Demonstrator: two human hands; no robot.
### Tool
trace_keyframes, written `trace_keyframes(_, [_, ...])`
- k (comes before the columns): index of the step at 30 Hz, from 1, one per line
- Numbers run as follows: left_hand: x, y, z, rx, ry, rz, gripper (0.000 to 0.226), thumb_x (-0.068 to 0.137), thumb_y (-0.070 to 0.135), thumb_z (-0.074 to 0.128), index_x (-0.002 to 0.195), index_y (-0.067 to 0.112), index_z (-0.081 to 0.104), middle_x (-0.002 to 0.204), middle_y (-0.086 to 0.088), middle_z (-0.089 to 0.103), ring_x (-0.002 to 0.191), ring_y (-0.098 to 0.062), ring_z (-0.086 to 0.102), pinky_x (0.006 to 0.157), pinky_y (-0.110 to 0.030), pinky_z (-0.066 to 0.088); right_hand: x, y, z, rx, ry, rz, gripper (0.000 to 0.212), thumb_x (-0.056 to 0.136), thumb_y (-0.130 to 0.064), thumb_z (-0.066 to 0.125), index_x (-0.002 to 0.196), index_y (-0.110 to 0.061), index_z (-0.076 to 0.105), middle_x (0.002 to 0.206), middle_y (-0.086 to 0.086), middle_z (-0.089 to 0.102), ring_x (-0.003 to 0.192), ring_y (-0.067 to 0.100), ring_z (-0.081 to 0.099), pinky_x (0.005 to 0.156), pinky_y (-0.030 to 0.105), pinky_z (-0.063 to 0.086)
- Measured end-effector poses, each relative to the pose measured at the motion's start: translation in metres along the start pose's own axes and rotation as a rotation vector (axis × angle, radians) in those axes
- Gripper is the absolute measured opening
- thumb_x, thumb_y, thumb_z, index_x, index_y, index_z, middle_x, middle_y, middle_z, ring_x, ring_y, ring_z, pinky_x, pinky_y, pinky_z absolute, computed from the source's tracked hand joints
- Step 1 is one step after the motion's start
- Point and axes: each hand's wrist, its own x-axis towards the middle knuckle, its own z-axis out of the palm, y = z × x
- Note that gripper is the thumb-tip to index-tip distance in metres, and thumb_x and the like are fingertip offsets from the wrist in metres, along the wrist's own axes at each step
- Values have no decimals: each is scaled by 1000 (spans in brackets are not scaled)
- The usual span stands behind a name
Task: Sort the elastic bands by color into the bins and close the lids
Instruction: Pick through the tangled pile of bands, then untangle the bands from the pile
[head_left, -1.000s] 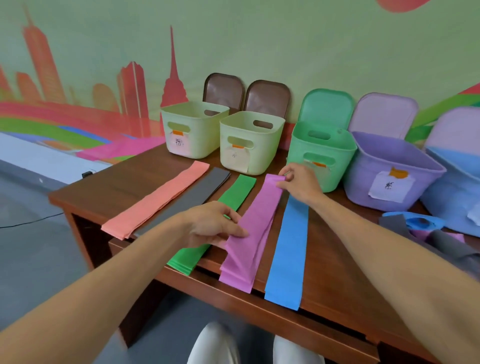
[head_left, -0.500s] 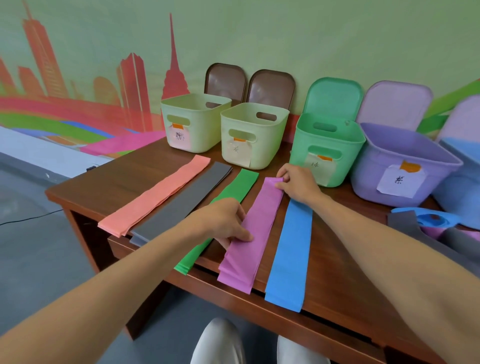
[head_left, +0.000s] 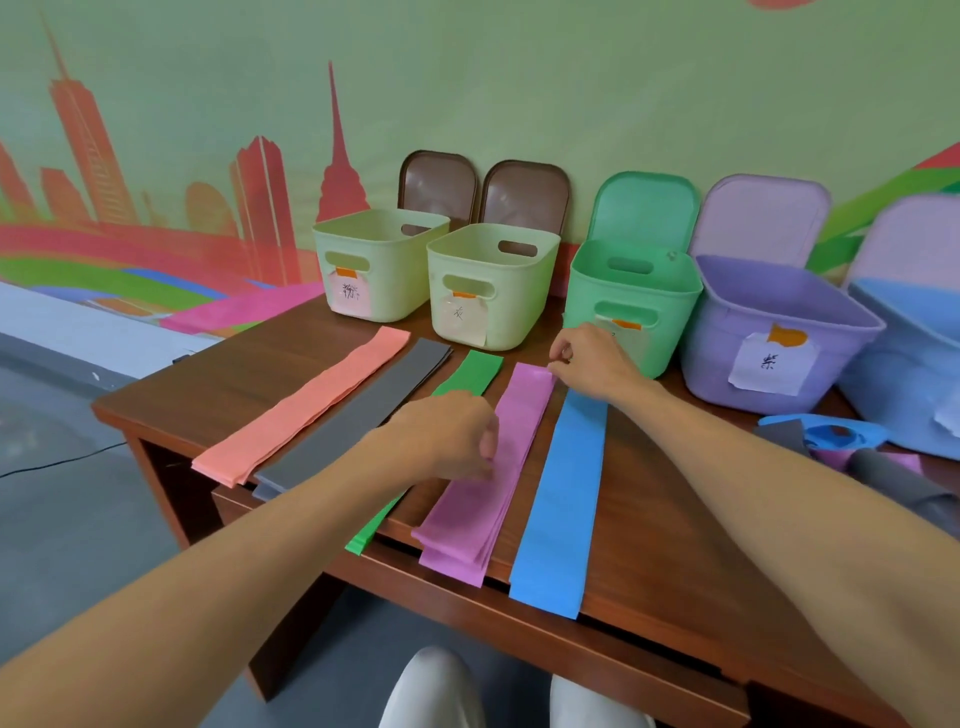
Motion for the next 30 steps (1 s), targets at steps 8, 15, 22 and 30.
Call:
trace_keyframes(8, [28, 56, 3, -251, 186, 220, 16, 89, 19, 60, 101, 15, 68, 86, 1, 62, 79, -12, 57, 67, -20, 41, -51, 42, -86, 20, -281, -80, 12, 86, -23, 67, 95, -16, 71, 83, -10, 65, 72, 1, 55, 64, 7, 39])
trace_keyframes(15, [60, 116, 26, -427, 148, 328, 14, 87, 13, 60, 99, 16, 67, 90, -1, 67, 79, -13, 59, 71, -16, 43, -110, 104, -140, 156, -249, 61, 7, 86, -15, 66, 89, -12, 71, 87, 9, 73, 76, 18, 67, 70, 19, 51])
trace_keyframes(22, [96, 168, 56, -603, 165, 320, 12, 89, 19, 58, 93, 26, 67, 88, 7, 66, 80, -6, 58, 80, -21, 45, -155, 172, -147, 341, -5, 221, 4, 86, -11, 67, 84, -12, 71, 75, 1, 69, 66, 10, 62, 67, 22, 49])
trace_keyframes(30, [149, 194, 81, -762, 347, 103, 16, 93, 15, 51, 96, 20, 66, 85, 9, 62, 87, -12, 59, 76, -19, 37, -167, 211, -117, 516, 277, 335, 5, 84, -15, 69, 83, -17, 73, 78, -2, 72, 68, 6, 62, 72, 25, 52])
